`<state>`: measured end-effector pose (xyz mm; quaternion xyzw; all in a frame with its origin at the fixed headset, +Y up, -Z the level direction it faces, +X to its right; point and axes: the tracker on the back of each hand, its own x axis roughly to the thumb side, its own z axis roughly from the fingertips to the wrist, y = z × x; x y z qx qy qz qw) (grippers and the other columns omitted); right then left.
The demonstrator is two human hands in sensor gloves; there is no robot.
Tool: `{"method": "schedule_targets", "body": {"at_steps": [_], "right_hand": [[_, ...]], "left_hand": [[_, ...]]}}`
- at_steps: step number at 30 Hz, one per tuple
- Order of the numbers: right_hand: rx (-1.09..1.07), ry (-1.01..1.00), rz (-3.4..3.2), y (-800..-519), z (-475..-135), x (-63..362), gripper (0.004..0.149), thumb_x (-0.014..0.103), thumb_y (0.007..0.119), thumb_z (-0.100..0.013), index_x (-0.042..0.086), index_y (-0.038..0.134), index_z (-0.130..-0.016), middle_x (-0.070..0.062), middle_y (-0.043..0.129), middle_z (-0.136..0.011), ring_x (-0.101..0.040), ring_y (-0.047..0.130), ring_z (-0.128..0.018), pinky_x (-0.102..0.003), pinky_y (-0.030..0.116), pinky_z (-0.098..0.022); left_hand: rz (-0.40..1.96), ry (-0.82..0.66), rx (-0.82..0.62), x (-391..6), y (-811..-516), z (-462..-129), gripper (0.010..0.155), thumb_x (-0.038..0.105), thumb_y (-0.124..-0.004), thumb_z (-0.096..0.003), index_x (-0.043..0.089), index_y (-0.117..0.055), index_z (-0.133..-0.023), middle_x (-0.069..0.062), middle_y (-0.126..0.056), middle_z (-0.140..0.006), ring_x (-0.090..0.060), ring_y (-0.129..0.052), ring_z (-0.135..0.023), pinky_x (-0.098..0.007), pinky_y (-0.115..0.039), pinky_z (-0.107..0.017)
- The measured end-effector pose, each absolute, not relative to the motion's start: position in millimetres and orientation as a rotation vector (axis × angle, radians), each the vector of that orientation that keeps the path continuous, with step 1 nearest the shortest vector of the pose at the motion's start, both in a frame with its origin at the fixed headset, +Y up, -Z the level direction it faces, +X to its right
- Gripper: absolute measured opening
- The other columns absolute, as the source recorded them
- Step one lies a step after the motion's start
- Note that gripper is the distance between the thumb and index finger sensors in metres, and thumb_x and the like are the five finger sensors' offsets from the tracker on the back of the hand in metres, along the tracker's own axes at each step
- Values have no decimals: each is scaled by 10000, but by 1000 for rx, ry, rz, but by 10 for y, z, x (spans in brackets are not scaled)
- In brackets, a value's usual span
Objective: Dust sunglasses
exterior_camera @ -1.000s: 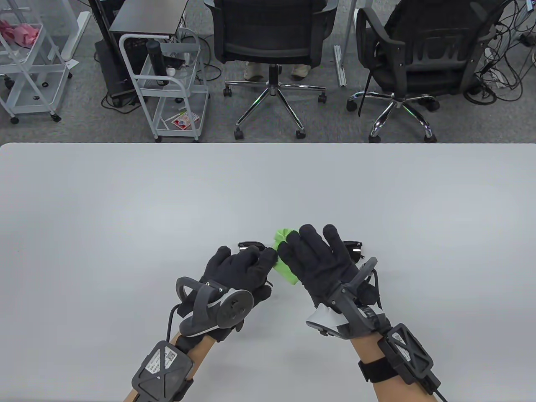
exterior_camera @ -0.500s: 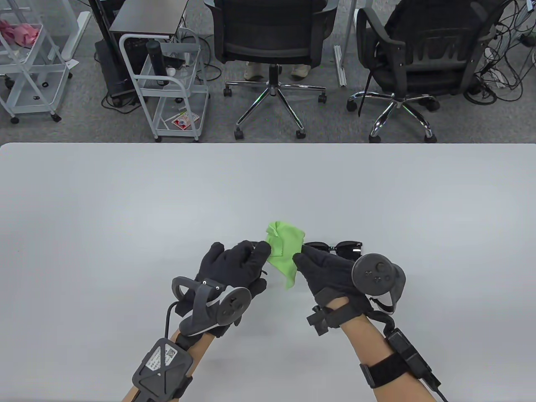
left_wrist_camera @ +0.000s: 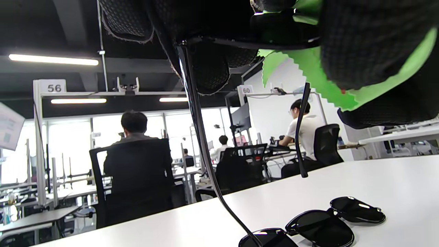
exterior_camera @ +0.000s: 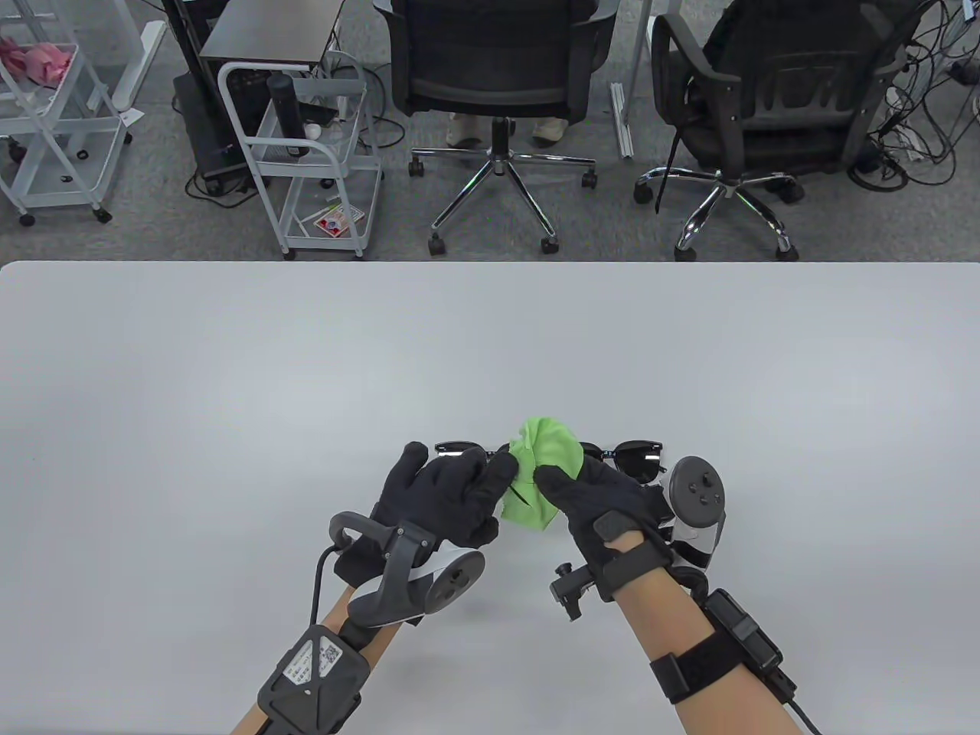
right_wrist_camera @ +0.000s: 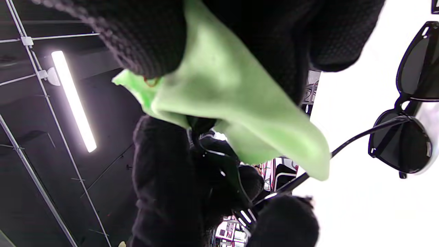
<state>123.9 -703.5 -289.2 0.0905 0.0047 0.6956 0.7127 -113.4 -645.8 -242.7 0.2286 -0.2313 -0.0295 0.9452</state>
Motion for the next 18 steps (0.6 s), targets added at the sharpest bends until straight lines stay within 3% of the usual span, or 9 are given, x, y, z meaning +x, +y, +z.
{"method": "schedule_targets", "body": {"at_steps": [6, 8, 10, 12, 15, 18], "right_hand": [[302, 108, 1487, -7086, -2927, 1205, 449, 254, 911, -383, 126, 894, -813, -68, 1013, -748, -311, 1013, -627, -568, 768, -546], [229, 69, 1531, -7084, -2913, 1190, 432, 267, 966, -360, 134, 907, -767, -53, 1026, -678, -284, 1024, -562, -556, 783, -530], [105, -35, 1591, -7081, -2882, 1199, 402, 376, 1023, -329, 159, 959, -661, -17, 1060, -547, -242, 1049, -438, -527, 820, -496], [101, -89, 1632, -7060, -2862, 1213, 400, 478, 952, -382, 153, 983, -614, -1, 1074, -477, -208, 1059, -364, -500, 846, -479], [112, -95, 1601, -7053, -2871, 1238, 421, 474, 832, -440, 128, 995, -617, -20, 1085, -472, -216, 1062, -358, -499, 845, -486], [207, -45, 1532, -7066, -2913, 1244, 430, 435, 801, -463, 113, 969, -693, -43, 1069, -571, -257, 1046, -457, -534, 798, -531]], "left_hand": [[-118, -471, 503, -1144, -6447, -2417, 957, 651, -911, -276, 383, -411, -1046, 202, -742, -1018, -89, -981, -856, -480, -653, -773], [-148, -491, 502, -1100, -6450, -2398, 948, 644, -905, -283, 353, -428, -1049, 184, -745, -1020, -101, -991, -839, -484, -656, -768], [-171, -503, 510, -1039, -6451, -2375, 950, 632, -907, -285, 331, -434, -1052, 164, -747, -1023, -113, -996, -825, -492, -655, -767], [-174, -505, 507, -1034, -6441, -2394, 959, 641, -906, -281, 326, -435, -1054, 164, -750, -1024, -105, -1004, -818, -487, -662, -765], [-112, -494, 484, -1057, -6434, -2426, 969, 651, -911, -271, 338, -435, -1054, 177, -750, -1024, -88, -1002, -823, -477, -662, -771], [-99, -477, 488, -1091, -6410, -2444, 981, 672, -919, -259, 345, -445, -1054, 181, -773, -1009, -66, -1015, -816, -460, -673, -773]]}}
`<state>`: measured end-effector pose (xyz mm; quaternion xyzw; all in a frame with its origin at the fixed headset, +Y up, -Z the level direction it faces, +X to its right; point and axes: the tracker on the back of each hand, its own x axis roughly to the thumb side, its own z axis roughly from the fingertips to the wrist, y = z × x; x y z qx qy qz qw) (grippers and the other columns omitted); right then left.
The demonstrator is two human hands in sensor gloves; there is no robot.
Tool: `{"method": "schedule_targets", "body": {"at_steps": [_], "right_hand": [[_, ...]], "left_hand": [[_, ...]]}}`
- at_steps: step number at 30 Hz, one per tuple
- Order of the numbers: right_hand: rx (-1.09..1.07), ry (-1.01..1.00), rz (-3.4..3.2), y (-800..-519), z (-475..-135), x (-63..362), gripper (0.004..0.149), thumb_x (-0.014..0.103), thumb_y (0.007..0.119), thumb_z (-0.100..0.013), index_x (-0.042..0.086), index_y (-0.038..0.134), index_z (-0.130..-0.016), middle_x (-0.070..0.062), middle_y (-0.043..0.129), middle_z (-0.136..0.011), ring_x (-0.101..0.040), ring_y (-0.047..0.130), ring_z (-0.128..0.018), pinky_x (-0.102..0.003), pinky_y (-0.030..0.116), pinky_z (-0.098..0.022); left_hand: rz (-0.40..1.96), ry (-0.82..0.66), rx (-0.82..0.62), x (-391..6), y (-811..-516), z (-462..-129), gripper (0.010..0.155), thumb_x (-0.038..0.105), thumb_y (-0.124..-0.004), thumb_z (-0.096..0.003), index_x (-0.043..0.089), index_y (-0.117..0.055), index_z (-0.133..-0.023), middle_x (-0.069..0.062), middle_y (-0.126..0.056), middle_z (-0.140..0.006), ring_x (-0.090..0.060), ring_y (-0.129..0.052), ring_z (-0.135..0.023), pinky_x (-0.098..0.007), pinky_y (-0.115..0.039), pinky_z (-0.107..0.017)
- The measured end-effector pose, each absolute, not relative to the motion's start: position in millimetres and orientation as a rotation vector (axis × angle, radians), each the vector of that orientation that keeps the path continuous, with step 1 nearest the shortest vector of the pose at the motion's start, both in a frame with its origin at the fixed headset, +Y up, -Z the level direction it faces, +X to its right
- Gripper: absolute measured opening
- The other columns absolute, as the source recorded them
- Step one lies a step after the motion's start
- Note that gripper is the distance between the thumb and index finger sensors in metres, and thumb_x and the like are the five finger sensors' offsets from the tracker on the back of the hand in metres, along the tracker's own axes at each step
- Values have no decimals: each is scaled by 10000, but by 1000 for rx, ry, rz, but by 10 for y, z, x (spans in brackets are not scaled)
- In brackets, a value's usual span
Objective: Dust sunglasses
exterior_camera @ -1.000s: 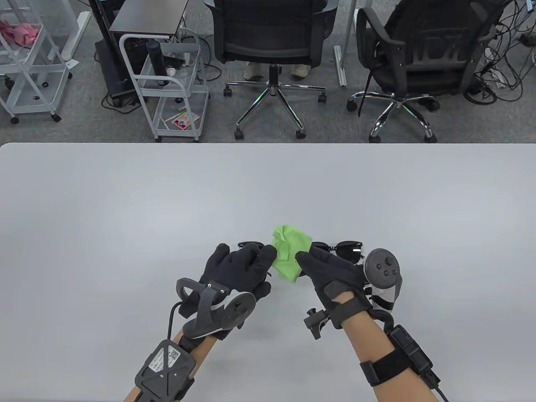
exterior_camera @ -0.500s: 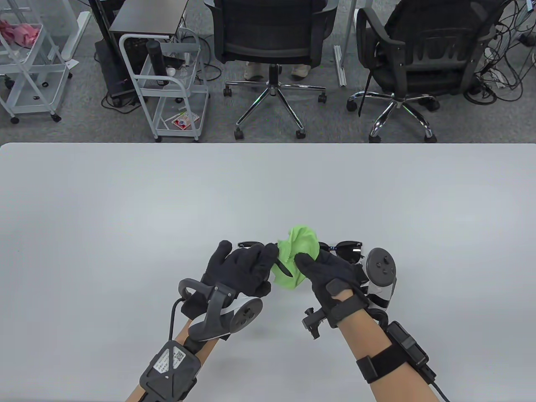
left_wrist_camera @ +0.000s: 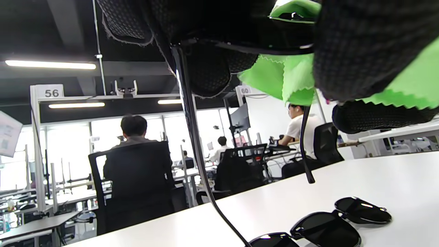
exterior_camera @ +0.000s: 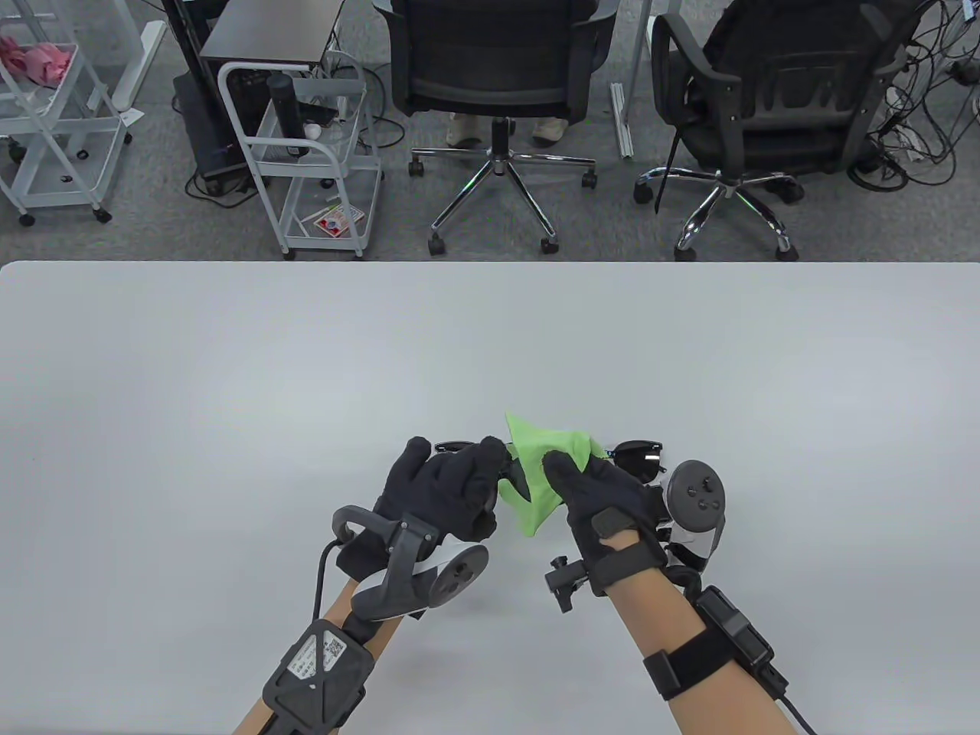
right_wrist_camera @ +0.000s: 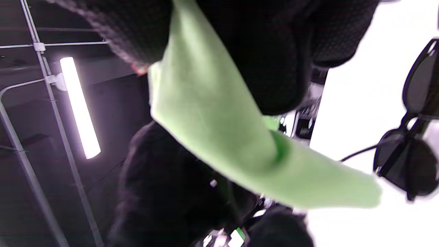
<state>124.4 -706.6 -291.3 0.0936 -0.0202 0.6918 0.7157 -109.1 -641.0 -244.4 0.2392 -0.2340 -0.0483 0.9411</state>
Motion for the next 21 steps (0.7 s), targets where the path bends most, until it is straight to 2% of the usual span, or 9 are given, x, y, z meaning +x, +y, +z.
{"method": "schedule_targets", "body": {"at_steps": [2, 5, 8, 9, 11, 13, 15, 18, 21], "right_hand": [[283, 18, 1474, -7062, -2917, 1228, 437, 378, 832, -450, 121, 921, -792, -55, 1034, -700, -284, 1025, -576, -562, 763, -558], [356, 27, 1528, -7019, -2926, 1195, 458, 287, 890, -413, 126, 877, -841, -60, 1000, -765, -291, 1007, -636, -573, 747, -574], [196, 24, 1504, -7062, -2876, 1164, 437, 284, 955, -389, 121, 892, -790, -57, 1009, -701, -288, 1012, -574, -576, 753, -556], [106, -5, 1513, -7083, -2843, 1155, 423, 302, 990, -362, 130, 912, -740, -48, 1022, -647, -283, 1017, -529, -579, 758, -544], [89, -49, 1571, -7086, -2830, 1176, 403, 362, 1007, -358, 143, 926, -687, -25, 1028, -582, -260, 1024, -467, -573, 774, -527], [90, -77, 1592, -7088, -2843, 1215, 392, 445, 948, -407, 137, 961, -648, -22, 1056, -524, -244, 1042, -411, -557, 792, -518], [84, -60, 1540, -7104, -2859, 1230, 404, 447, 857, -443, 120, 982, -645, -40, 1070, -521, -254, 1047, -406, -557, 791, -523], [173, -33, 1505, -7094, -2902, 1241, 427, 415, 792, -466, 112, 961, -716, -54, 1058, -615, -277, 1039, -498, -570, 763, -553], [258, 46, 1504, -7081, -2945, 1239, 442, 340, 813, -451, 119, 895, -825, -68, 1011, -749, -306, 1009, -620, -597, 731, -567]], "left_hand": [[-102, -464, 484, -1142, -6407, -2468, 989, 682, -925, -251, 340, -460, -1054, 171, -785, -1001, -61, -1020, -812, -448, -673, -777], [-100, -459, 482, -1171, -6390, -2476, 977, 684, -947, -240, 324, -527, -1046, 138, -830, -970, -67, -1042, -771, -447, -676, -776], [-140, -486, 490, -1098, -6401, -2426, 950, 665, -954, -244, 314, -567, -1037, 133, -851, -951, -76, -1055, -741, -458, -680, -773], [-170, -502, 499, -1050, -6417, -2400, 945, 661, -957, -244, 315, -573, -1035, 132, -855, -947, -79, -1054, -734, -462, -679, -772], [-211, -513, 504, -993, -6447, -2387, 938, 653, -954, -247, 302, -582, -1033, 121, -859, -941, -85, -1057, -720, -469, -680, -768], [-185, -516, 498, -998, -6461, -2407, 941, 656, -945, -250, 309, -567, -1038, 127, -847, -951, -79, -1051, -730, -465, -677, -771], [-174, -510, 492, -1003, -6466, -2416, 940, 660, -941, -250, 324, -560, -1041, 136, -837, -958, -75, -1043, -740, -462, -673, -774], [-176, -479, 467, -1068, -6485, -2479, 967, 641, -950, -253, 366, -488, -1057, 166, -770, -1008, -61, -1000, -824, -452, -661, -784], [-169, -479, 458, -1138, -6499, -2516, 974, 604, -973, -257, 383, -461, -1056, 167, -742, -1028, -52, -986, -854, -436, -667, -783]]}}
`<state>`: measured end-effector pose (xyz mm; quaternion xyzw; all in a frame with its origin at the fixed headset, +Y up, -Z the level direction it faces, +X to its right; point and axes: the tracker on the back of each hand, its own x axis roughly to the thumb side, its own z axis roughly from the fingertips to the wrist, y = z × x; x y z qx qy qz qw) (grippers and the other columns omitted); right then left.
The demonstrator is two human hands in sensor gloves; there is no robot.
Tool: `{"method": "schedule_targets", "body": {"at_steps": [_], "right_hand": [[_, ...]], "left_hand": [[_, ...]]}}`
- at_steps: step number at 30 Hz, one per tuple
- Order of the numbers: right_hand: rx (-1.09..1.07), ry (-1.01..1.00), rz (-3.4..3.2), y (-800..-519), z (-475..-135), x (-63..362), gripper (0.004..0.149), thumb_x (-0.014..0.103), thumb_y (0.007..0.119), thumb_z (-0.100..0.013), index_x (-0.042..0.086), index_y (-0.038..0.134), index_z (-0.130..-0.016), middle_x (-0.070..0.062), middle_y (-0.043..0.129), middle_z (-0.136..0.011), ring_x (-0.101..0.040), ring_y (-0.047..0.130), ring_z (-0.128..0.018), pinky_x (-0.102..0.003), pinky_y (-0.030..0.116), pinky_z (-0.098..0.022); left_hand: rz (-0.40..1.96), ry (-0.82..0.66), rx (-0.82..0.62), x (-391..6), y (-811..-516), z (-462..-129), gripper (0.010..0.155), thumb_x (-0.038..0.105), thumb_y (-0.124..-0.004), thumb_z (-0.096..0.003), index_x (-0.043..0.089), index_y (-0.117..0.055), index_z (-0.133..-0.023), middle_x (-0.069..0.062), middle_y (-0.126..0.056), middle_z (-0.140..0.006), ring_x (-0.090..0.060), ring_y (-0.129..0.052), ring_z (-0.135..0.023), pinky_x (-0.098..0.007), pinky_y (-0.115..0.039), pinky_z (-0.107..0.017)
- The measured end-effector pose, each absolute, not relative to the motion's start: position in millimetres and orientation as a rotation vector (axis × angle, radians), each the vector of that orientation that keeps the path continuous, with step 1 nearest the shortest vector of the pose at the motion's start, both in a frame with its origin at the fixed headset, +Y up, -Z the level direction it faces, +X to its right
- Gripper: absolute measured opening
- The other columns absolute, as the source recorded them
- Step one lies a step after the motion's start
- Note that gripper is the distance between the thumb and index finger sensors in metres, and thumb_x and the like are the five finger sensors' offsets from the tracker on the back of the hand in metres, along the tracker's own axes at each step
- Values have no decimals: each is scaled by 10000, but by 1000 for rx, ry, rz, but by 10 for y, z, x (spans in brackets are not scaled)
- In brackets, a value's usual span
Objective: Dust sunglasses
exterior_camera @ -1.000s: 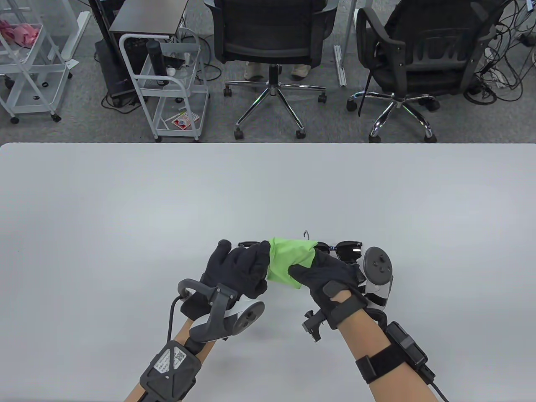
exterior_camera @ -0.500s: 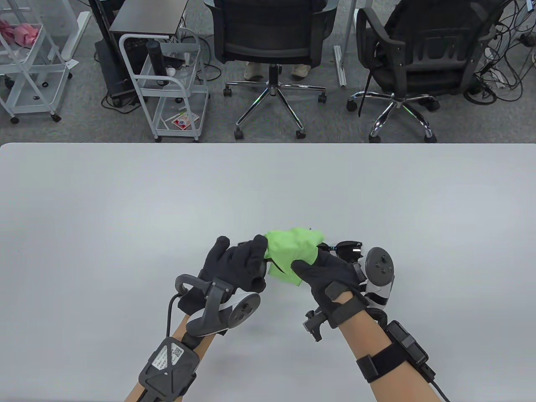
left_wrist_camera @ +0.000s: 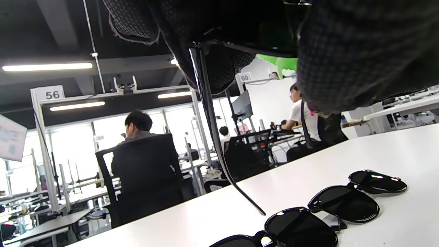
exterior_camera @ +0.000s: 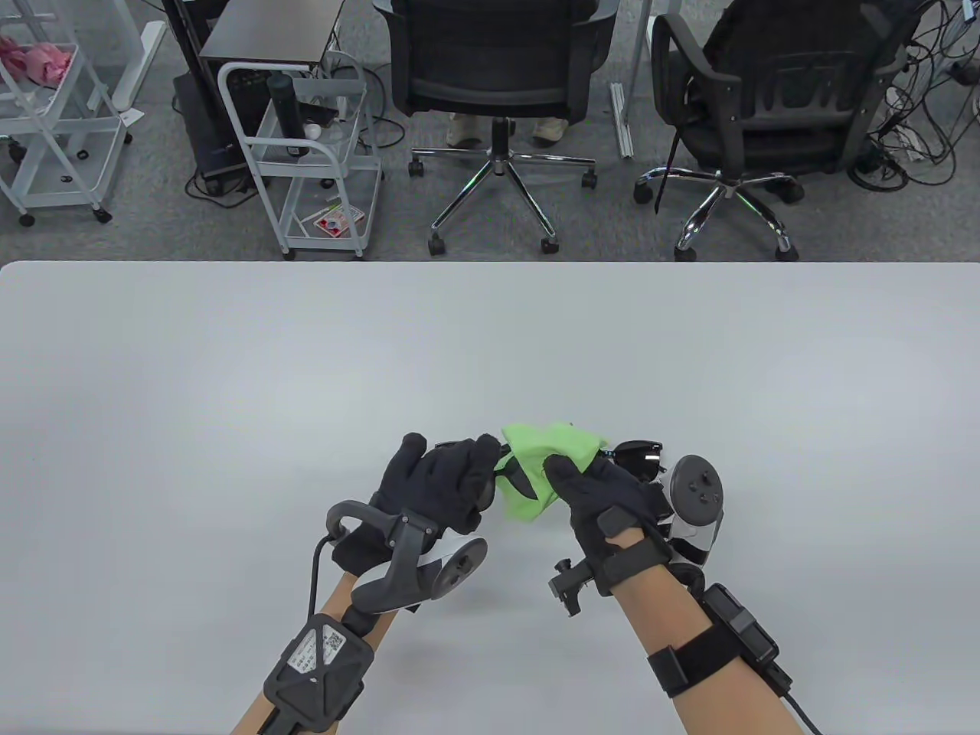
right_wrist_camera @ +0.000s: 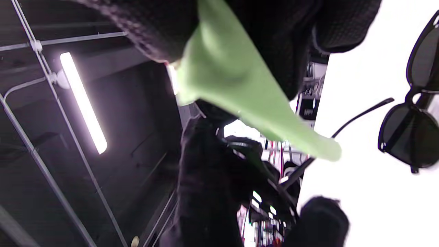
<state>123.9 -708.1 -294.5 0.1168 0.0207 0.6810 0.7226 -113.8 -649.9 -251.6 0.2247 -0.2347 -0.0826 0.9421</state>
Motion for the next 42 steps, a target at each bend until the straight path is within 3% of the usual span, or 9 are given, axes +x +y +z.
{"method": "schedule_targets", "body": {"at_steps": [5, 9, 12, 20, 24, 27, 31, 37, 42], "right_hand": [[234, 104, 1499, -7130, -2928, 1198, 456, 240, 894, -410, 112, 853, -846, -82, 970, -772, -316, 982, -646, -611, 711, -570], [110, -32, 1593, -7119, -2893, 1216, 390, 396, 965, -385, 151, 933, -687, -18, 1029, -577, -249, 1027, -465, -573, 764, -543], [118, -35, 1559, -7121, -2899, 1249, 400, 446, 848, -447, 132, 967, -665, -35, 1053, -543, -250, 1038, -425, -562, 776, -539], [272, 172, 1454, -7177, -2972, 1259, 458, 249, 867, -427, 117, 844, -864, -78, 961, -792, -325, 972, -661, -618, 700, -572], [183, 29, 1607, -7121, -2959, 1252, 405, 350, 956, -389, 142, 916, -735, -34, 1018, -628, -265, 1019, -511, -578, 751, -550], [160, -2, 1615, -7136, -2961, 1258, 395, 454, 881, -438, 146, 960, -672, -17, 1048, -549, -238, 1040, -437, -557, 778, -538], [211, 77, 1564, -7160, -2998, 1282, 416, 417, 798, -469, 117, 950, -715, -58, 1042, -604, -283, 1026, -490, -579, 750, -551], [265, 215, 1508, -7217, -3002, 1284, 443, 262, 876, -418, 114, 872, -835, -83, 983, -761, -330, 990, -627, -607, 718, -558], [199, 40, 1676, -7121, -2968, 1279, 397, 434, 921, -407, 146, 957, -678, -24, 1051, -559, -248, 1042, -454, -557, 782, -527]], "left_hand": [[-148, -517, 450, -1149, -6513, -2499, 966, 589, -1001, -243, 361, -513, -1046, 150, -788, -999, -58, -1017, -814, -433, -686, -774], [-172, -539, 463, -1080, -6509, -2460, 963, 601, -993, -240, 343, -533, -1046, 141, -807, -983, -57, -1032, -775, -436, -691, -769], [-149, -540, 458, -1076, -6495, -2454, 962, 610, -985, -239, 348, -532, -1047, 144, -809, -984, -54, -1033, -771, -436, -691, -769], [-176, -539, 461, -1095, -6512, -2455, 958, 606, -994, -235, 348, -549, -1043, 140, -821, -976, -58, -1040, -756, -441, -693, -765], [-185, -537, 464, -1069, -6516, -2453, 959, 607, -991, -234, 344, -549, -1043, 140, -821, -975, -55, -1040, -754, -441, -696, -763], [-177, -533, 453, -1069, -6522, -2461, 959, 612, -983, -234, 350, -543, -1045, 146, -818, -979, -51, -1039, -761, -440, -697, -764], [-188, -531, 451, -1069, -6523, -2460, 957, 610, -983, -232, 353, -545, -1044, 146, -818, -980, -55, -1040, -763, -441, -697, -763], [-216, -541, 441, -1078, -6553, -2456, 956, 603, -990, -231, 353, -550, -1042, 144, -820, -978, -57, -1040, -763, -443, -698, -761], [-199, -541, 448, -1071, -6541, -2459, 958, 605, -985, -233, 353, -543, -1044, 146, -814, -982, -54, -1039, -767, -442, -697, -762]]}}
